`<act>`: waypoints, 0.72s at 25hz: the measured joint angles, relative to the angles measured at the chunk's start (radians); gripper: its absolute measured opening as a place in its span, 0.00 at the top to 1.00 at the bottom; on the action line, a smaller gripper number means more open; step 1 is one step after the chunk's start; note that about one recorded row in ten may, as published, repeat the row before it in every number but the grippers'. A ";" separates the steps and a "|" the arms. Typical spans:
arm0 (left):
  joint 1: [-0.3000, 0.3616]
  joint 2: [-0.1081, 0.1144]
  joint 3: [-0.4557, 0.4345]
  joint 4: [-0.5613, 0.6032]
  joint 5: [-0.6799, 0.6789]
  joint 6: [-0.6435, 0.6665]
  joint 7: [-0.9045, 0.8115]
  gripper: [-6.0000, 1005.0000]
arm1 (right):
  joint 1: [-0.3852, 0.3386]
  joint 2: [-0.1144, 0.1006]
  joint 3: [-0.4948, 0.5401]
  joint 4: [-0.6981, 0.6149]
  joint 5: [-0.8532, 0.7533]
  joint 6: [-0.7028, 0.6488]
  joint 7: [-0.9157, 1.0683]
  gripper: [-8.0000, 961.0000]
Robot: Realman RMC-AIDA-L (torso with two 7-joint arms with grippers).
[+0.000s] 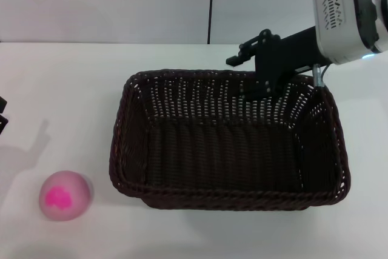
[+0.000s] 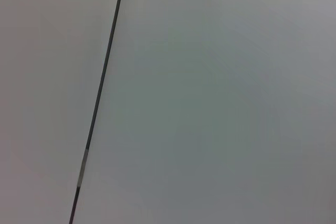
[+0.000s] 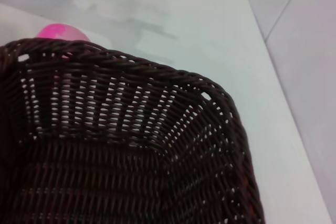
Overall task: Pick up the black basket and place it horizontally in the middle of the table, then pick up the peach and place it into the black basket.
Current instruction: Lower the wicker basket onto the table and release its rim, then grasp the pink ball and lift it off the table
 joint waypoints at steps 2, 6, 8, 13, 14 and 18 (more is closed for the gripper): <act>-0.001 0.000 -0.003 0.000 0.000 -0.004 0.000 0.25 | -0.008 0.000 0.002 -0.013 0.000 0.005 0.000 0.54; -0.007 0.002 -0.006 0.000 0.000 -0.011 -0.001 0.25 | -0.040 0.001 0.003 -0.074 0.026 -0.005 0.032 0.38; -0.009 0.005 -0.004 0.002 0.002 -0.010 -0.012 0.26 | -0.079 0.001 0.004 -0.149 0.081 -0.040 0.075 0.30; -0.030 0.013 0.048 0.109 0.019 0.042 -0.131 0.26 | -0.238 -0.001 0.007 -0.349 0.309 -0.091 0.160 0.30; -0.042 0.014 0.096 0.188 0.023 0.071 -0.197 0.26 | -0.277 0.000 0.007 -0.385 0.360 -0.091 0.170 0.31; -0.054 0.016 0.182 0.329 0.024 0.103 -0.311 0.26 | -0.446 0.004 0.019 -0.452 0.601 -0.084 0.186 0.31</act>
